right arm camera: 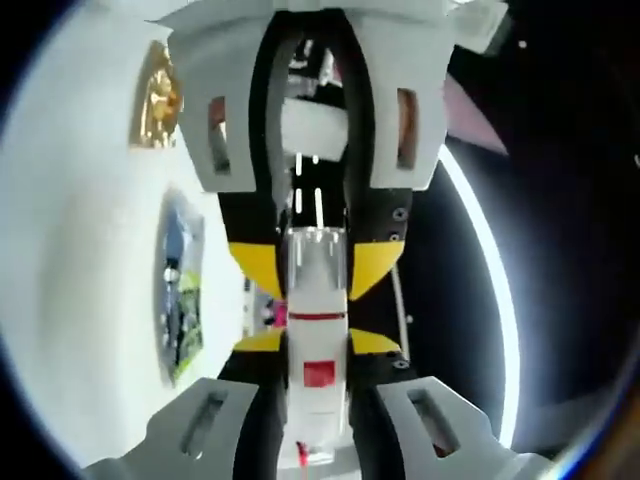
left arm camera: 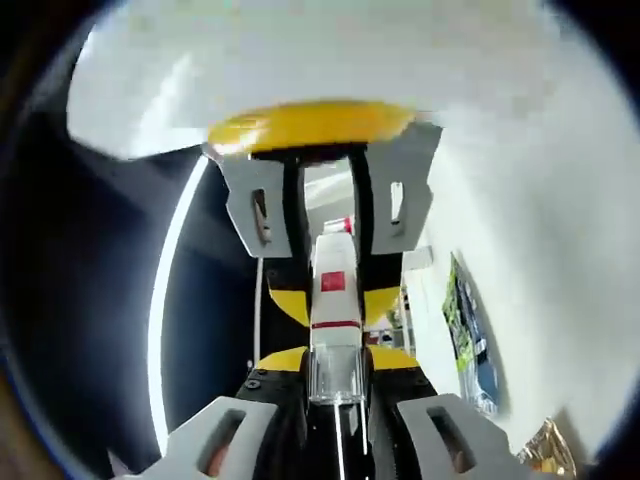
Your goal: Arrange the skincare products in the storage area until every visible bottle or jar stands upright without overlapping.
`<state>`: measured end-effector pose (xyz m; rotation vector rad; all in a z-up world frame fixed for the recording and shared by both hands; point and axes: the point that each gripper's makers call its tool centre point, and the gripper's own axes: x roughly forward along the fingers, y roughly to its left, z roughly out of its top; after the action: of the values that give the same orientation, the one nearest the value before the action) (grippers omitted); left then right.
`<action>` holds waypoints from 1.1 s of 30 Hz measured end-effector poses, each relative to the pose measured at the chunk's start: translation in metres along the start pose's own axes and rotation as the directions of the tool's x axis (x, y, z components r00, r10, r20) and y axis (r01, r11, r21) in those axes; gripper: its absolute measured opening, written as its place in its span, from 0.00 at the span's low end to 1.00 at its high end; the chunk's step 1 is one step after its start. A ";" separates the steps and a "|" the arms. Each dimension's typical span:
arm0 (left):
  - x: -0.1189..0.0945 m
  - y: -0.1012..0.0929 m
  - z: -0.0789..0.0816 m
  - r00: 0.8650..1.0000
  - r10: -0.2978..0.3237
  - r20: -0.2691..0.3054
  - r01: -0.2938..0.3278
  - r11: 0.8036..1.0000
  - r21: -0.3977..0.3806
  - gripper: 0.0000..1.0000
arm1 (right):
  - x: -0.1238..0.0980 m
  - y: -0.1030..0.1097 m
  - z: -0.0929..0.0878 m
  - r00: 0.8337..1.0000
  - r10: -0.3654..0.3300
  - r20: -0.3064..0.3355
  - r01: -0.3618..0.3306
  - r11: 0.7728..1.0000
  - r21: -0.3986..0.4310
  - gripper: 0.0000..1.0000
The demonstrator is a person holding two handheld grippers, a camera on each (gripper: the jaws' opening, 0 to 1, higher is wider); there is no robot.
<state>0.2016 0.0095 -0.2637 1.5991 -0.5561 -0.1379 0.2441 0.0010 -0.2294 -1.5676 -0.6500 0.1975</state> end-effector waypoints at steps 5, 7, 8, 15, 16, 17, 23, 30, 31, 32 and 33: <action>0.009 -0.005 0.002 1.000 -0.020 0.014 0.020 1.000 -0.003 0.20 | -0.002 0.007 -0.001 0.999 0.013 -0.030 -0.014 0.999 -0.039 0.21; 0.012 -0.006 0.000 1.000 -0.023 0.014 0.023 1.000 0.000 0.20 | -0.003 0.007 -0.001 0.999 0.016 -0.032 -0.017 0.999 -0.029 0.21; 0.014 -0.006 -0.001 1.000 -0.025 0.015 0.025 1.000 0.001 0.20 | -0.004 0.007 -0.001 0.999 0.018 -0.033 -0.019 1.000 -0.024 0.21; 0.020 -0.005 -0.002 0.999 -0.025 0.033 0.025 1.000 -0.014 0.20 | -0.009 0.008 0.001 0.999 0.015 -0.032 -0.015 1.000 -0.011 0.20; 0.024 -0.008 -0.005 0.999 -0.032 0.035 0.033 0.999 -0.023 0.20 | -0.009 0.012 0.001 0.998 0.058 -0.032 -0.057 0.998 0.037 0.20; 0.027 -0.011 -0.008 0.998 -0.050 0.028 0.051 0.997 -0.053 0.21 | -0.009 0.014 0.001 0.997 0.066 -0.026 -0.065 0.997 0.037 0.19; 0.031 -0.003 -0.025 0.999 -0.045 -0.002 0.043 0.970 -0.237 0.26 | -0.009 0.015 0.000 0.997 0.075 -0.018 -0.073 0.990 0.118 0.19; 0.034 -0.004 -0.056 0.994 -0.086 -0.062 0.041 0.850 -0.526 0.26 | -0.009 0.010 -0.031 0.990 0.117 -0.077 -0.057 0.839 0.541 0.19; 0.033 -0.005 -0.061 0.993 -0.094 -0.075 0.037 0.830 -0.557 0.27 | -0.009 0.008 -0.036 0.990 0.114 -0.080 -0.045 0.804 0.593 0.19; 0.033 -0.005 -0.065 0.991 -0.103 -0.087 0.032 0.808 -0.588 0.27 | -0.009 0.006 -0.041 0.990 0.112 -0.083 -0.033 0.765 0.643 0.19; 0.033 -0.005 -0.071 0.990 -0.108 -0.093 0.029 0.789 -0.613 0.27 | -0.010 0.004 -0.045 0.990 0.110 -0.083 -0.025 0.733 0.680 0.19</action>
<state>0.2612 0.0595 -0.2519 0.9783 -0.3062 -0.2455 0.2597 -0.0424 -0.2302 -0.8755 -0.3566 0.3513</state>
